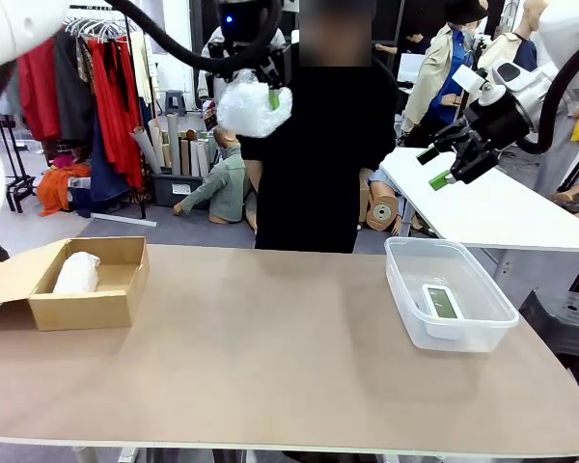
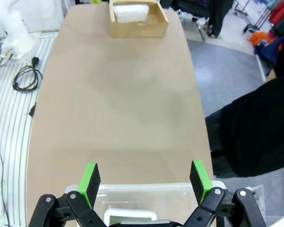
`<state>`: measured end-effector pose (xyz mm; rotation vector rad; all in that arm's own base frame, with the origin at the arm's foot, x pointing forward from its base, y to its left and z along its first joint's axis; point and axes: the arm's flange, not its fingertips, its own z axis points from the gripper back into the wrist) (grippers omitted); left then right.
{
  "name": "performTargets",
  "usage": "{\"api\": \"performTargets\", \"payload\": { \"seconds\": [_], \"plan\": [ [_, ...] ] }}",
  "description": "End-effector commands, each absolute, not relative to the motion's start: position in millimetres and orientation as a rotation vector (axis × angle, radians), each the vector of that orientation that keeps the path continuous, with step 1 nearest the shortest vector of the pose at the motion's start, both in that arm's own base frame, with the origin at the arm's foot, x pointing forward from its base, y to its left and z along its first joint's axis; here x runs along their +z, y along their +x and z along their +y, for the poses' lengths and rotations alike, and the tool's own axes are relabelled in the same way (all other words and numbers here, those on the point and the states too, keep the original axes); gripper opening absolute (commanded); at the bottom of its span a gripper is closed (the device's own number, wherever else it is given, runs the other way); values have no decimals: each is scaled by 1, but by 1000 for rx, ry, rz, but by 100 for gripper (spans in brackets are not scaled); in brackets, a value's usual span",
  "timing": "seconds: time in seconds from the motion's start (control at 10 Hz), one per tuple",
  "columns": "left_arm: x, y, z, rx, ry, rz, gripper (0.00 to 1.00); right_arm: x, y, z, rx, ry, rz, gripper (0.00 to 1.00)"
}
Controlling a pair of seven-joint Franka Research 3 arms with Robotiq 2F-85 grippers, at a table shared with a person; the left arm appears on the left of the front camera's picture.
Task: Separate and place wrapped and unwrapped clocks.
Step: If the picked Digital clock is wrapped, place it in the Package Box ; if not, place it in the Organizing box.
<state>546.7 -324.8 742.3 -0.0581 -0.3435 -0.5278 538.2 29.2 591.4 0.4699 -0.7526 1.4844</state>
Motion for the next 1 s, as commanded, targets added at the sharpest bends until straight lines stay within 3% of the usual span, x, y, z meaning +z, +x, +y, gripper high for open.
{"api": "performTargets", "payload": {
  "seconds": [0.0,0.5,0.9],
  "plan": [
    [711,509,-287,-589,-12,-274,0,593,538,29,1486,469,-754,100],
    [687,506,-241,-484,52,-308,0,593,538,29,1486,469,-754,100],
    [653,526,-205,-61,203,-344,0,593,538,29,1486,469,-754,100]
  ]
}}
